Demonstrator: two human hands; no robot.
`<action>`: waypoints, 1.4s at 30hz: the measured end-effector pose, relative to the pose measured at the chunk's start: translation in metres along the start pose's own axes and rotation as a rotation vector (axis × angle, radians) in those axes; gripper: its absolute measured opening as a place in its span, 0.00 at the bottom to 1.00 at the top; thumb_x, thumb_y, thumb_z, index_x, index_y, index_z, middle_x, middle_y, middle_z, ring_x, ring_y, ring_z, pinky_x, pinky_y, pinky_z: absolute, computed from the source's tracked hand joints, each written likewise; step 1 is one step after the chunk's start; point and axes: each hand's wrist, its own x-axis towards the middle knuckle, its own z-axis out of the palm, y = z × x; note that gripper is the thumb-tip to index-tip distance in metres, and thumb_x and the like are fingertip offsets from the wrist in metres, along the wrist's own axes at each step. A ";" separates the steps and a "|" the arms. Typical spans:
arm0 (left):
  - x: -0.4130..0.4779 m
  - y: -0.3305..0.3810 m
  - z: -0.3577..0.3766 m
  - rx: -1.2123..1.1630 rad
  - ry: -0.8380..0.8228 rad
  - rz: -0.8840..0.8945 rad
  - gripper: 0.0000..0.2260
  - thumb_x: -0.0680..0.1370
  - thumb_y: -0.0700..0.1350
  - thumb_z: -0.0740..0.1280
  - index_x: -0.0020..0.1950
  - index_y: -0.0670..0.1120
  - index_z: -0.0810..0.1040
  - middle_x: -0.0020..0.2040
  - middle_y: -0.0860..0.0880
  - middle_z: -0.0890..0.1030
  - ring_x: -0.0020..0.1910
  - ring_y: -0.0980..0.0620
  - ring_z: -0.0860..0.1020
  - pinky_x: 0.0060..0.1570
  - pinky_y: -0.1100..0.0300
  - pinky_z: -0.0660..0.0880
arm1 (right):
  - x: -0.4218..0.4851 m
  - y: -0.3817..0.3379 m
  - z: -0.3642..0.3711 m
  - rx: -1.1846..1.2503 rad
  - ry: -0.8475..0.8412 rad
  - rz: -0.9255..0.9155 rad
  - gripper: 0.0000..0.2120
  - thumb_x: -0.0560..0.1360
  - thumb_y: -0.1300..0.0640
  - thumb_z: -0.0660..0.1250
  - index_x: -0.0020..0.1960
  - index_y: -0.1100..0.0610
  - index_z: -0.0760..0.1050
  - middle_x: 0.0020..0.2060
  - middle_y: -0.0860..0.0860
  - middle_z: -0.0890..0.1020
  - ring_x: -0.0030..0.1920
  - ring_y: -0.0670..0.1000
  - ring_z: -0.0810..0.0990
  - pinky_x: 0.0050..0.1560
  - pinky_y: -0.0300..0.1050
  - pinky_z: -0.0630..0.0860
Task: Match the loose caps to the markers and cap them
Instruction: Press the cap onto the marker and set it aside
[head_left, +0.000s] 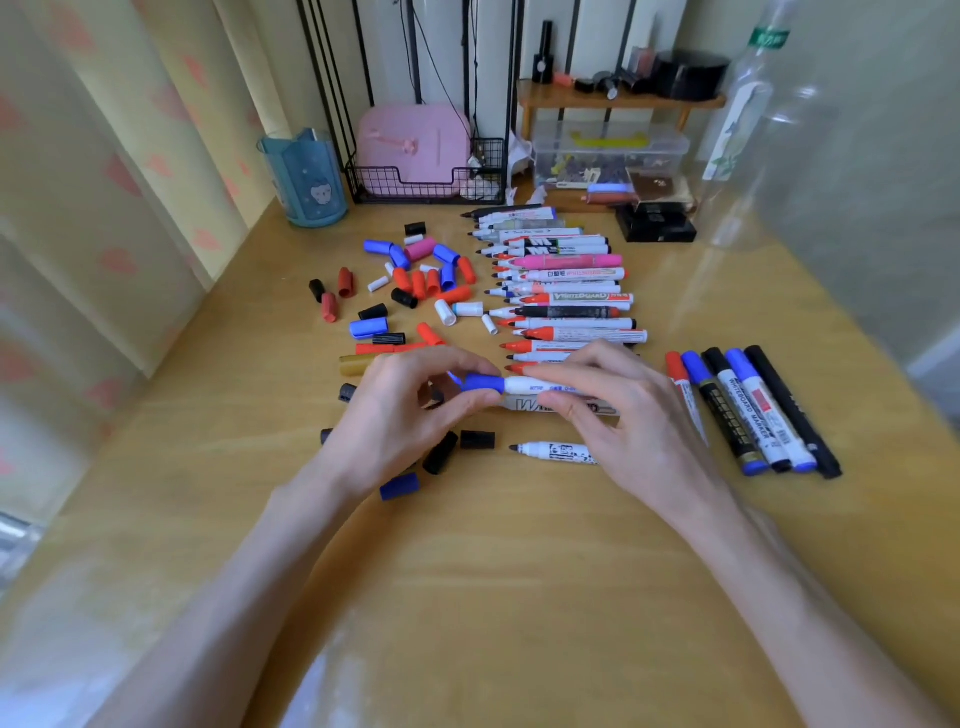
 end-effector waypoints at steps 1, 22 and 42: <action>0.000 0.002 0.002 -0.006 0.001 0.006 0.10 0.77 0.54 0.73 0.54 0.51 0.86 0.41 0.67 0.81 0.38 0.58 0.79 0.40 0.72 0.69 | 0.000 0.000 0.001 0.009 -0.002 0.002 0.13 0.81 0.55 0.71 0.64 0.52 0.84 0.47 0.47 0.80 0.48 0.50 0.80 0.49 0.50 0.78; -0.004 0.010 0.011 0.019 0.083 0.088 0.06 0.80 0.44 0.74 0.55 0.45 0.87 0.39 0.63 0.80 0.36 0.58 0.81 0.42 0.74 0.70 | -0.005 -0.004 0.014 -0.009 0.123 0.023 0.11 0.80 0.57 0.70 0.61 0.54 0.85 0.43 0.48 0.82 0.40 0.53 0.80 0.39 0.54 0.76; -0.002 0.004 0.014 0.173 -0.056 0.129 0.07 0.84 0.46 0.67 0.54 0.46 0.84 0.38 0.57 0.75 0.37 0.59 0.73 0.37 0.65 0.66 | -0.002 -0.005 0.009 -0.281 0.151 -0.185 0.12 0.79 0.65 0.68 0.57 0.55 0.86 0.43 0.49 0.83 0.41 0.54 0.80 0.39 0.54 0.70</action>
